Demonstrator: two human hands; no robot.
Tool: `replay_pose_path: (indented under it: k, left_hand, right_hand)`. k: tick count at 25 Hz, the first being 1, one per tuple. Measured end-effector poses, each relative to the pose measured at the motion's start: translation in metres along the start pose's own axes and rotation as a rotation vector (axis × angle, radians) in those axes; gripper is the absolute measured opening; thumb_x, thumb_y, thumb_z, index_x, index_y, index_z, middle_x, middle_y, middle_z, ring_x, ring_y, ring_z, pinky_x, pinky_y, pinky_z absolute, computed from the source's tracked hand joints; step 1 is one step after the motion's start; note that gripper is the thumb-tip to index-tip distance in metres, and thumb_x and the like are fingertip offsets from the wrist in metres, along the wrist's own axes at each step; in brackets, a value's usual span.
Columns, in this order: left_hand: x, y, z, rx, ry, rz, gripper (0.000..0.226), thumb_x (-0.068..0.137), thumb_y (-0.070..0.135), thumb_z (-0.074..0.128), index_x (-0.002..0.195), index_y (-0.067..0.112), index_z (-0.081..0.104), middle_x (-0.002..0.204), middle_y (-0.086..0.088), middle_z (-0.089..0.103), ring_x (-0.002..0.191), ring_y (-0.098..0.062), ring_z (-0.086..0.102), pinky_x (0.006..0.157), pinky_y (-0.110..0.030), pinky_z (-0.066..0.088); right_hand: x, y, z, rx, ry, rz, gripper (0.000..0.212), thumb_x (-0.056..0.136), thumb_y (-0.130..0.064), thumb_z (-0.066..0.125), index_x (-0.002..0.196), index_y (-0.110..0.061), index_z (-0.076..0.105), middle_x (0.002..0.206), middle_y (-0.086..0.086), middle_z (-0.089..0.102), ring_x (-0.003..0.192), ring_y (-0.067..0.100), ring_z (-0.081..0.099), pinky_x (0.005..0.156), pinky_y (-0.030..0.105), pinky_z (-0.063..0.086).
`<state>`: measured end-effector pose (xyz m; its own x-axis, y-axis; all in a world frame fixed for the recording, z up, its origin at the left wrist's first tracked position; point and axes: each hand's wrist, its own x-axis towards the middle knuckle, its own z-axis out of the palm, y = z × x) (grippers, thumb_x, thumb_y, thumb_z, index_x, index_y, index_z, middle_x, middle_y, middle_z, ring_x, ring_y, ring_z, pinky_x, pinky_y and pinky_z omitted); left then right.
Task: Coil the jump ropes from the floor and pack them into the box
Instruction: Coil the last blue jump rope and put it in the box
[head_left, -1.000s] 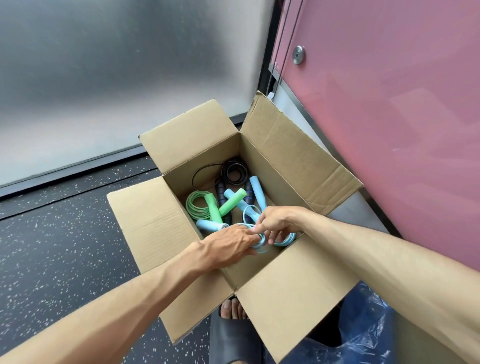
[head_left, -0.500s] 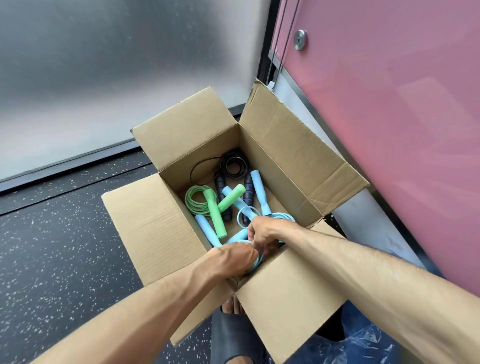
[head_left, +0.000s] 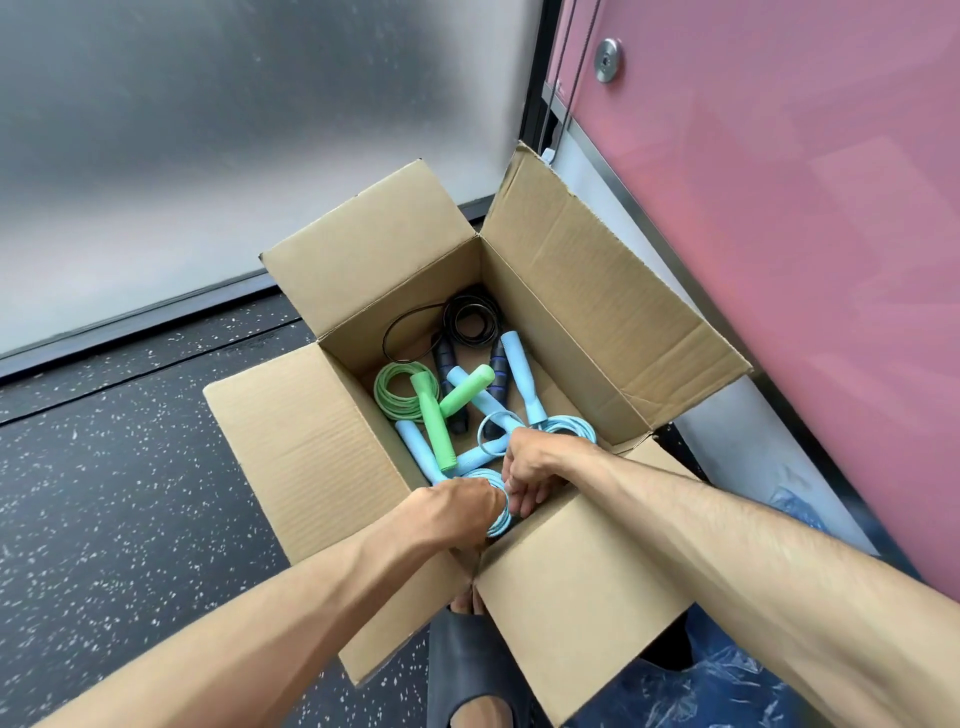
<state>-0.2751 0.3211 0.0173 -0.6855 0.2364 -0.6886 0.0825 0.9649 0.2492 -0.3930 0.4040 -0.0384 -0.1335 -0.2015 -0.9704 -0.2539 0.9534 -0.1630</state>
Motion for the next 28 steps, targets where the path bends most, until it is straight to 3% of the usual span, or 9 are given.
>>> replay_pose_path:
  k: [3,7,9,11,13,16,20,22,28]
  left_hand:
    - [0.000,-0.021,-0.007,-0.154,0.106,0.038,0.015,0.088,0.010,0.049,0.089,0.006,0.063,0.093,-0.016,0.069,0.089,-0.035,0.067,0.072,-0.040,0.051]
    - [-0.021,-0.045,-0.023,-0.063,0.402,0.110,0.034,0.083,0.022,0.044,0.100,0.022,0.074,0.088,-0.005,0.075,0.083,-0.025,0.069,0.081,-0.035,0.052]
    - [-0.039,-0.069,-0.030,-0.007,0.441,0.102,0.041,0.079,0.022,0.037,0.100,0.024,0.072,0.088,-0.001,0.074,0.088,-0.021,0.068,0.094,-0.036,0.043]
    - [-0.059,-0.100,-0.032,0.047,0.389,0.094,0.047,0.075,0.017,0.037,0.108,0.027,0.069,0.099,0.004,0.072,0.105,-0.016,0.062,0.110,-0.041,0.031]
    - [-0.077,-0.119,-0.031,0.108,0.325,0.088,0.055,0.075,0.010,0.046,0.123,0.030,0.062,0.115,0.008,0.065,0.122,-0.012,0.050,0.120,-0.051,0.015]
    - [-0.093,-0.122,-0.026,0.187,0.277,0.074,0.060,0.082,0.009,0.055,0.137,0.032,0.051,0.128,0.005,0.056,0.130,-0.015,0.042,0.122,-0.052,0.008]
    - [-0.099,-0.117,-0.013,0.179,0.385,0.016,0.034,0.091,0.023,0.062,0.124,0.030,0.057,0.117,0.005,0.057,0.118,-0.017,0.046,0.118,-0.054,0.018]
    - [-0.107,-0.119,-0.007,0.121,0.449,-0.052,0.018,0.097,0.020,0.053,0.111,0.027,0.062,0.106,0.005,0.059,0.111,-0.016,0.048,0.115,-0.054,0.022]
    - [-0.168,-0.150,0.033,0.027,0.528,-0.231,0.020,0.100,0.019,0.047,0.098,0.025,0.065,0.093,0.007,0.057,0.103,-0.016,0.048,0.113,-0.052,0.020]
  right_hand:
    - [-0.024,0.001,-0.001,-0.033,0.153,-0.051,0.033,0.100,-0.023,0.051,0.100,0.003,0.072,0.095,0.013,0.077,0.061,0.019,0.069,0.065,0.029,0.057]
    - [-0.076,-0.003,0.001,-0.125,0.454,-0.237,0.035,0.098,-0.032,0.051,0.080,-0.007,0.069,0.078,0.005,0.076,0.053,0.013,0.061,0.069,0.032,0.056]
    - [-0.106,-0.017,0.009,-0.148,0.434,-0.341,0.038,0.097,-0.043,0.052,0.081,-0.013,0.068,0.085,0.004,0.077,0.065,0.015,0.065,0.074,0.030,0.053]
    - [-0.131,-0.037,0.025,-0.169,0.318,-0.385,0.045,0.091,-0.058,0.054,0.097,-0.016,0.069,0.099,0.004,0.075,0.086,0.021,0.068,0.081,0.033,0.053]
    - [-0.143,-0.054,0.044,-0.266,0.287,-0.373,0.058,0.085,-0.064,0.058,0.105,-0.010,0.064,0.099,0.006,0.068,0.088,0.025,0.063,0.074,0.034,0.051]
    - [-0.138,-0.069,0.073,-0.366,0.396,-0.328,0.044,0.085,-0.049,0.066,0.087,-0.007,0.054,0.087,0.010,0.057,0.077,0.030,0.059,0.063,0.031,0.045]
    - [-0.145,-0.082,0.083,-0.380,0.482,-0.340,0.015,0.086,-0.016,0.061,0.090,-0.008,0.049,0.091,0.011,0.051,0.085,0.031,0.060,0.065,0.030,0.040]
    - [-0.153,-0.091,0.085,-0.428,0.510,-0.376,0.013,0.086,-0.007,0.056,0.091,-0.008,0.044,0.089,0.010,0.046,0.082,0.030,0.053,0.065,0.031,0.037]
    - [-0.146,-0.145,0.113,-0.556,0.526,-0.501,0.019,0.085,-0.004,0.052,0.104,-0.008,0.047,0.092,0.009,0.050,0.094,0.033,0.060,0.066,0.035,0.038]
